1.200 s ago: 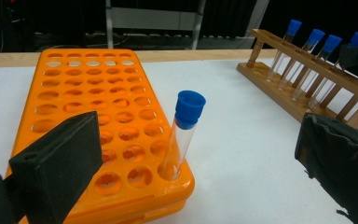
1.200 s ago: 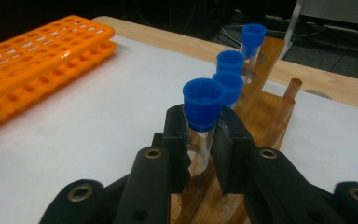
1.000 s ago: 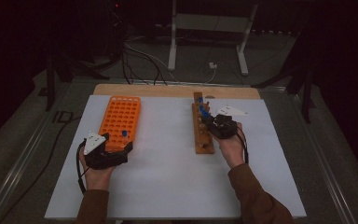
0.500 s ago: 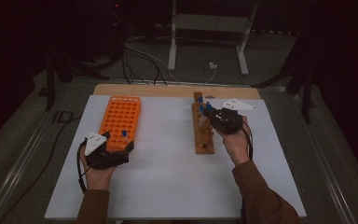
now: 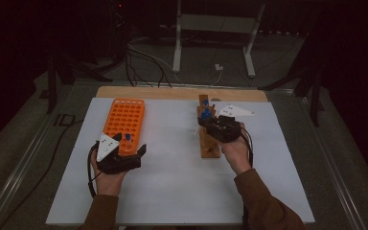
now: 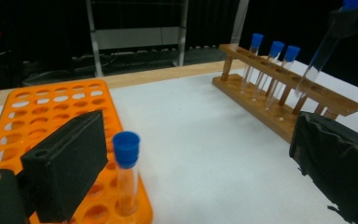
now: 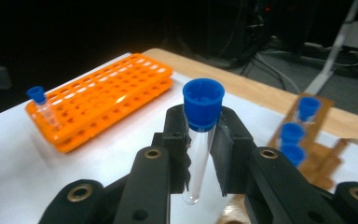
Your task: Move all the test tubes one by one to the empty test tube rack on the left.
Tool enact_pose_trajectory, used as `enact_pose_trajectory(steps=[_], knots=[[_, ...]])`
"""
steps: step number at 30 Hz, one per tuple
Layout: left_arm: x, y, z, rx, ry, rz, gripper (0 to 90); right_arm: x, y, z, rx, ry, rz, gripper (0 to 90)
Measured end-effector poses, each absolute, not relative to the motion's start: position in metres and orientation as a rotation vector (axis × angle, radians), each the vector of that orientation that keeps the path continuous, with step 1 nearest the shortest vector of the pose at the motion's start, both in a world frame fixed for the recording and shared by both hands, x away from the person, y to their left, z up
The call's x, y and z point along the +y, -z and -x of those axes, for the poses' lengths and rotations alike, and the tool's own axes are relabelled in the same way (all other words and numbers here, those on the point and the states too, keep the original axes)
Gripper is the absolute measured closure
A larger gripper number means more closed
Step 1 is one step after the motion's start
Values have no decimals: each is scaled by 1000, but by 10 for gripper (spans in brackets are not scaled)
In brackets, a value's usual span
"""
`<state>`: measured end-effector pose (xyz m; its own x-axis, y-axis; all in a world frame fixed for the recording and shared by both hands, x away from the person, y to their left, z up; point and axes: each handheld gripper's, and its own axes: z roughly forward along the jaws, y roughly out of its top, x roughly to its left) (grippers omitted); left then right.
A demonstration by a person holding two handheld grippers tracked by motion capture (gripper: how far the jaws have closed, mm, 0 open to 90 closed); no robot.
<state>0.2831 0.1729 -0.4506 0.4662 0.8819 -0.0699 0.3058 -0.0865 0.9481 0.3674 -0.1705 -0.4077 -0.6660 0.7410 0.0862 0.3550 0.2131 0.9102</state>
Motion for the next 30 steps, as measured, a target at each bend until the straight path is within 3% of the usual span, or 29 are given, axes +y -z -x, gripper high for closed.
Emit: enact_pose_trajectory(steps=[19,25,30], knots=[[135,452,-286,950,-643,-1733,89,-126,420,-348,2287,-1489,-903,769],[123,454,-287,926,-630,-1769,177,-110,421,-342,2332,-1505,-864,768],[112,458,-287,891,-624,-1806,336,-98,422,-336,2363,-1512,-826,768]])
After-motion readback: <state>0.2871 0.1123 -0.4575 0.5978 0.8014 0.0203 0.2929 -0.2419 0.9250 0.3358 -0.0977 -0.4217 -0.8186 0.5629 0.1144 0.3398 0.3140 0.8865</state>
